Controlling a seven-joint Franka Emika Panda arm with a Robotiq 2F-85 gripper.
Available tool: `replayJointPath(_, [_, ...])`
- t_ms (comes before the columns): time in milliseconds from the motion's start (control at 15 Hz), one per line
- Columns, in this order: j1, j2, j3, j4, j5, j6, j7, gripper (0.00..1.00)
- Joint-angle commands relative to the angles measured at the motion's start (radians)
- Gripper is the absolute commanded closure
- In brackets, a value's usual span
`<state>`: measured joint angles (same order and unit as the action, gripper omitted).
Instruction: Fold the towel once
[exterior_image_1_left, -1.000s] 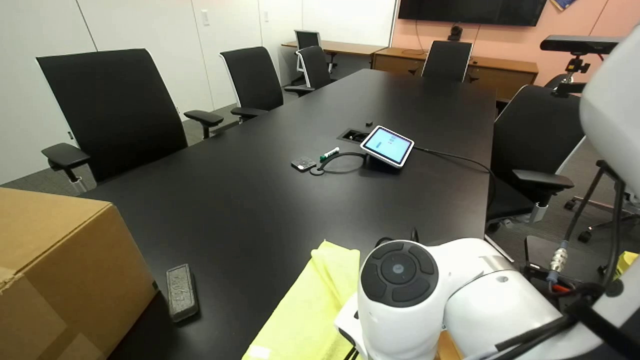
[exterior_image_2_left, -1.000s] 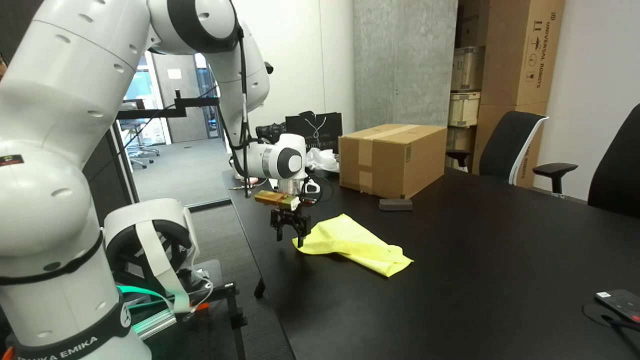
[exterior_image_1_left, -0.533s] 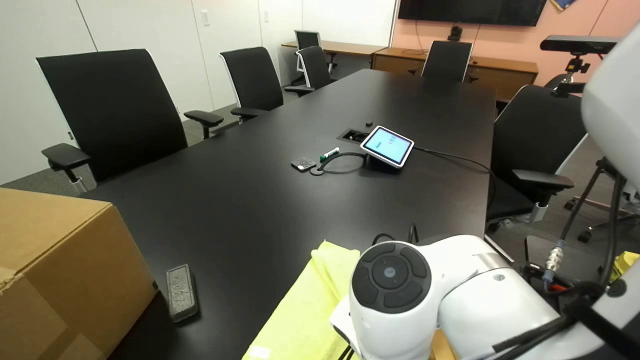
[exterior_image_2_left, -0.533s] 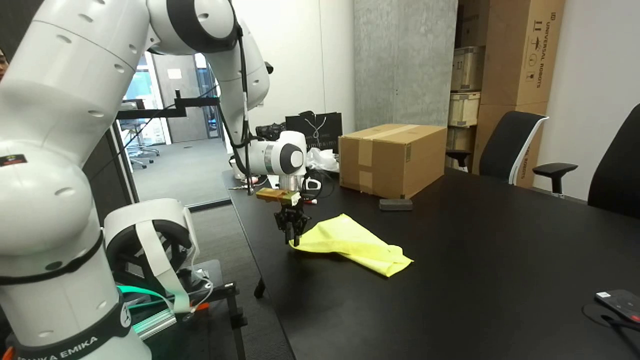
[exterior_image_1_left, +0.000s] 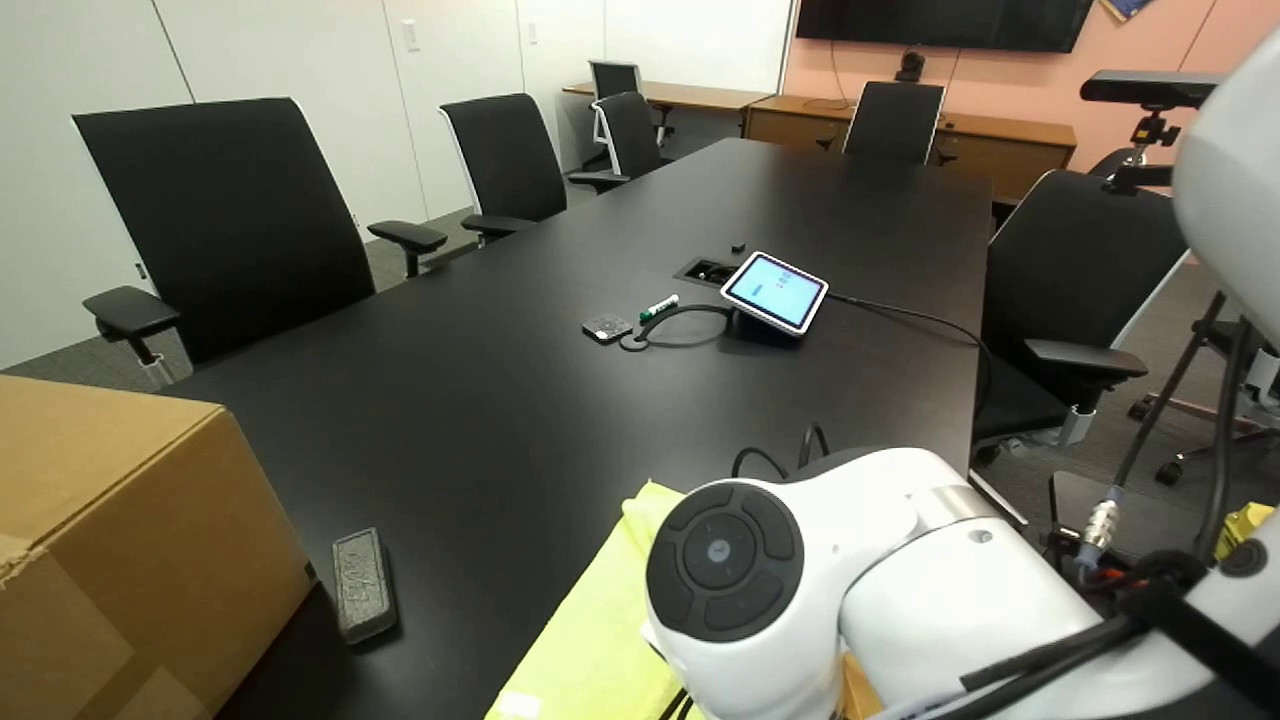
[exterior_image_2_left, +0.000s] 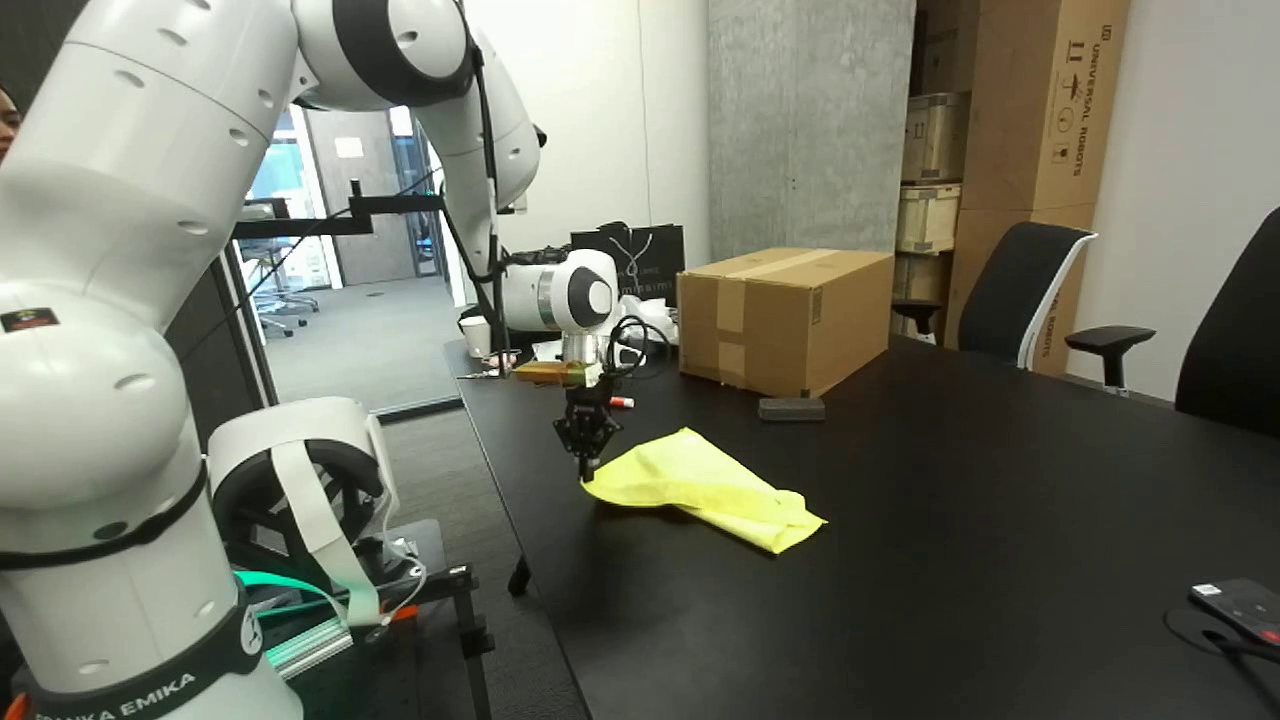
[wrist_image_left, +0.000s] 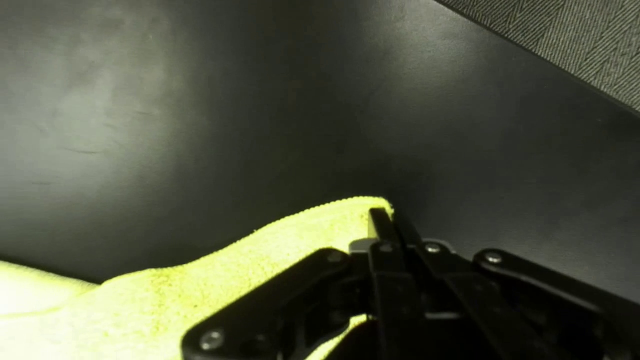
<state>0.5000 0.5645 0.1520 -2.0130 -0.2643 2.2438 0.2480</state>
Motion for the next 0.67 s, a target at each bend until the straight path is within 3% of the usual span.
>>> replayJointPath(0, [0.017,0.002,-0.004,0.057,-0.038,-0.079,0.038,0.96])
replayJointPath(600, [0.050,0.057,-0.031,0.296,-0.216,-0.179,0.070,0.98])
